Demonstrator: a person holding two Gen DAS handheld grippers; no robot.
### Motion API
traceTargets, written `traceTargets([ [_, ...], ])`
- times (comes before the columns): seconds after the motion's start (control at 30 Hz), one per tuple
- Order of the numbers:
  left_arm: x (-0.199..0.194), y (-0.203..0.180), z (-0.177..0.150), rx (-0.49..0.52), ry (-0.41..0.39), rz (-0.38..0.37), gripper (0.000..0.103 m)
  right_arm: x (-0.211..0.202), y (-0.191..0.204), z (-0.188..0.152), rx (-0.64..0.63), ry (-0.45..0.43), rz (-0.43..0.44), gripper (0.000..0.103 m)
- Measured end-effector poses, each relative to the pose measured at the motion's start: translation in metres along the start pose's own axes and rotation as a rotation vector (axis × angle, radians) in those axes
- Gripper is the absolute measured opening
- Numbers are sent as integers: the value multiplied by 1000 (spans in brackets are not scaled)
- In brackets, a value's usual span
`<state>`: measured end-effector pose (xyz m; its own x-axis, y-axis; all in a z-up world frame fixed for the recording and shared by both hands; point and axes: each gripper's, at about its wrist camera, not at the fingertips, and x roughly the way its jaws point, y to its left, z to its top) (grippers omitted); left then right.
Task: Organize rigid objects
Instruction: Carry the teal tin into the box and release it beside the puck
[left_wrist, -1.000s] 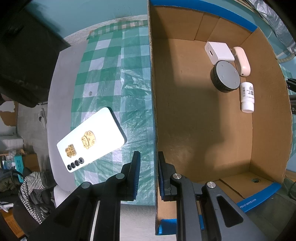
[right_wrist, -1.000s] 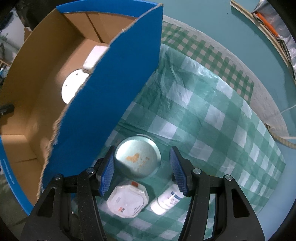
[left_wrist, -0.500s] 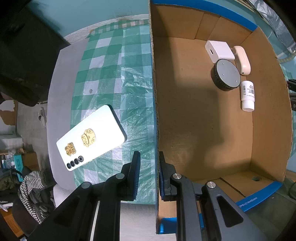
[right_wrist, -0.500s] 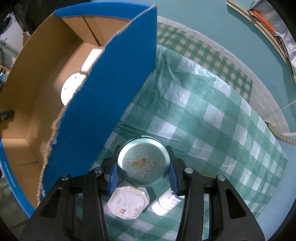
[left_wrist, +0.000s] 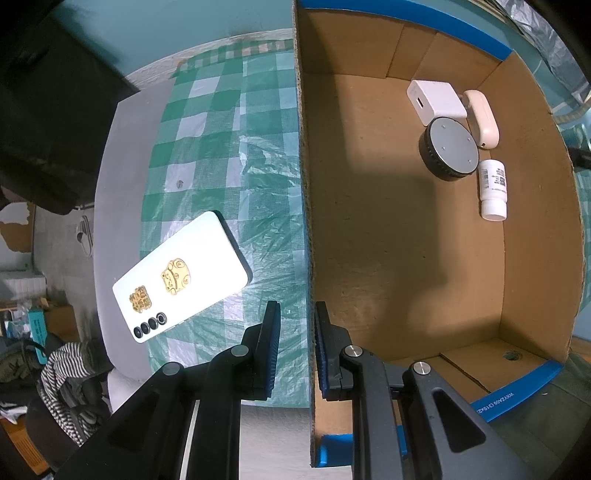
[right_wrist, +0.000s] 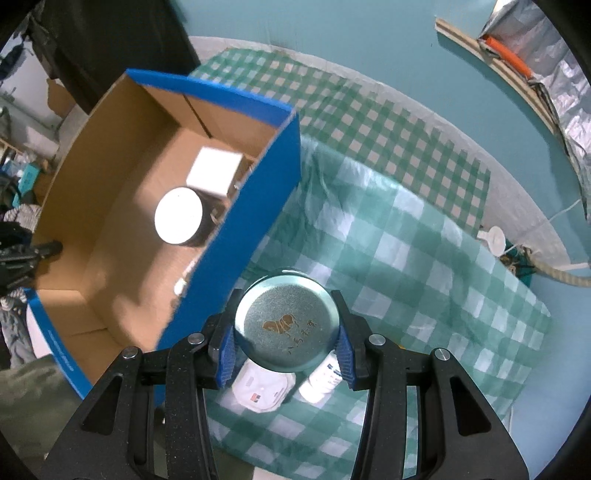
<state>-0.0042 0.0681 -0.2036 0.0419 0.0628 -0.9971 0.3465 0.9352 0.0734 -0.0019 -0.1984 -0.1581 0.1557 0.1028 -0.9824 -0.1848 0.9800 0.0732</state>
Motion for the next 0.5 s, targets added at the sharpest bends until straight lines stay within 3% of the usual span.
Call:
traceTargets([
  [0.5,-1,1,1,1,0,-1,17,-41,24,28,-76,-83,23,44],
])
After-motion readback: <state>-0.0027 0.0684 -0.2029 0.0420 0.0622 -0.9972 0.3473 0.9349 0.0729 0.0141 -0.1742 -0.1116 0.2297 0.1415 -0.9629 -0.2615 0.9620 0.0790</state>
